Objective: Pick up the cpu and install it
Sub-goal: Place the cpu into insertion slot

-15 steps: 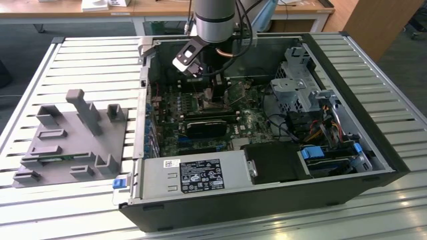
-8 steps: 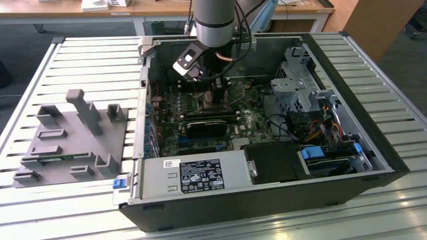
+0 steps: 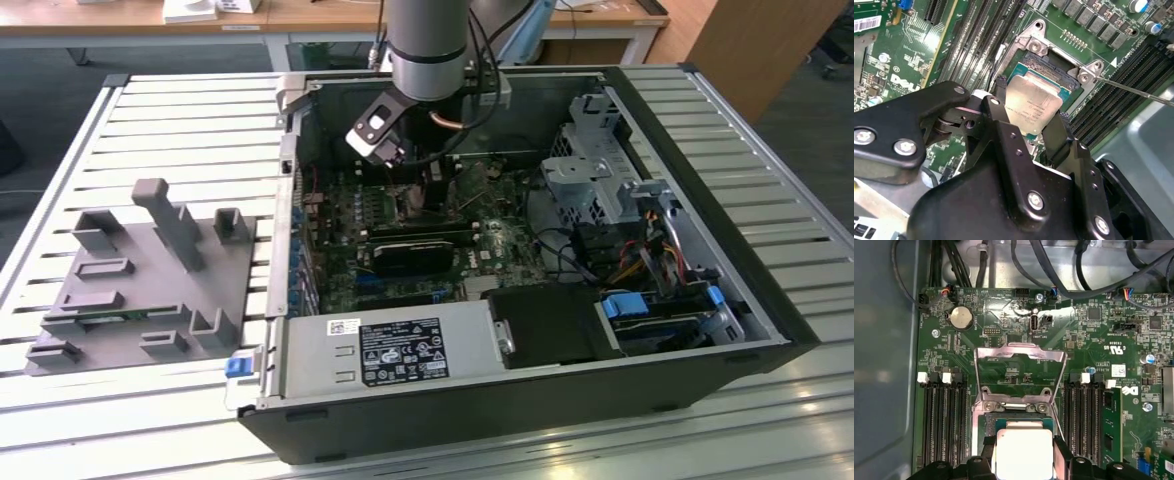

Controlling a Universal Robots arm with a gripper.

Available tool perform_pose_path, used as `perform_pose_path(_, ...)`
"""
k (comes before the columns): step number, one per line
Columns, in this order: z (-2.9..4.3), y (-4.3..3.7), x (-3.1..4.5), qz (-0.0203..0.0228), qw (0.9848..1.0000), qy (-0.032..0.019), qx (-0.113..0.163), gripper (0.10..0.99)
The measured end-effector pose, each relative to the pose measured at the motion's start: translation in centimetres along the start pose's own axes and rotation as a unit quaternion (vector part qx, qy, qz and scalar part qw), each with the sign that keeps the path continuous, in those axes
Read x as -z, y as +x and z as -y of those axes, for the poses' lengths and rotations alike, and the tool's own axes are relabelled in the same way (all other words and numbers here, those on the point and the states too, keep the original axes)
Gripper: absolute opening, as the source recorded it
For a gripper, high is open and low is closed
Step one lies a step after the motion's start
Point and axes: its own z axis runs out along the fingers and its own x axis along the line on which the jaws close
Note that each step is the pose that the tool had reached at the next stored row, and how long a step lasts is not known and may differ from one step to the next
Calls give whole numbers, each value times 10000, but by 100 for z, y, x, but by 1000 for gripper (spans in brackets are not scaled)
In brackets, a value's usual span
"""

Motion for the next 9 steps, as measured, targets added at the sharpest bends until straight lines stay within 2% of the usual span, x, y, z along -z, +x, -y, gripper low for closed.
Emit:
perform_pose_path(5,0,38,-9,-2,10000,-1,0,541)
perform_pose_path(9,7,39,-46,1,10000,0,-30,541)
